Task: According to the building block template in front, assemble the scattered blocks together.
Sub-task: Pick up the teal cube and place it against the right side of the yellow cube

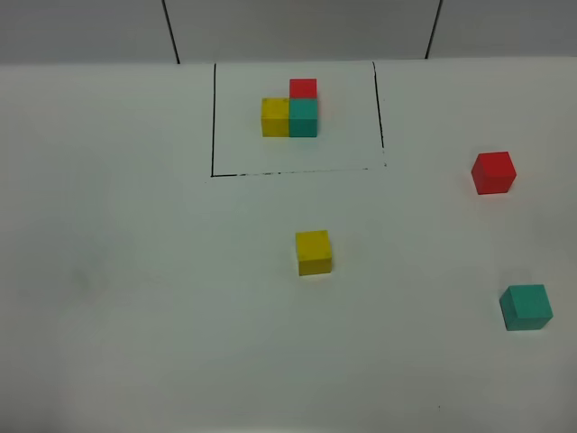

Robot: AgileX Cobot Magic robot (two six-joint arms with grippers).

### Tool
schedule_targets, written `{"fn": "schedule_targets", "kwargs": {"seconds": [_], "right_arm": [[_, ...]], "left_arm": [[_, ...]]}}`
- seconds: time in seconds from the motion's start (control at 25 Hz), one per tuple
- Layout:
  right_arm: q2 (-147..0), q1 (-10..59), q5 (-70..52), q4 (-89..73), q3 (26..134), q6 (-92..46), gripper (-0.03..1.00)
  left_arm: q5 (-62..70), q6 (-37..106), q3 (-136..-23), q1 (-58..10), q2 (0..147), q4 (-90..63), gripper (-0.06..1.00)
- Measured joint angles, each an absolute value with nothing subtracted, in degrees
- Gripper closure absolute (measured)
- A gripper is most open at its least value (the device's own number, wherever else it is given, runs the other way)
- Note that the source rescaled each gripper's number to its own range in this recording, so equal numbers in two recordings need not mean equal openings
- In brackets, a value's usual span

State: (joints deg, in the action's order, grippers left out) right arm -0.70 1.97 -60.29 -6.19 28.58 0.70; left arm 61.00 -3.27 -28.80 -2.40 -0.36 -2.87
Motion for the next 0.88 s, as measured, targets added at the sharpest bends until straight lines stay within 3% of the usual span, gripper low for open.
{"fn": "schedule_targets", "kwargs": {"seconds": [0.64, 0.88], "right_arm": [[-0.9, 2.0, -60.6, -6.2, 28.7, 0.7, 0.22], [-8.6, 2.0, -61.7, -6.6, 29.9, 0.7, 0.22]], "left_arm": [[61.2, -3.3, -28.8, -2.4, -0.2, -2.9, 0.06], [61.2, -3.3, -28.8, -2.4, -0.2, -2.9, 0.06]]}}
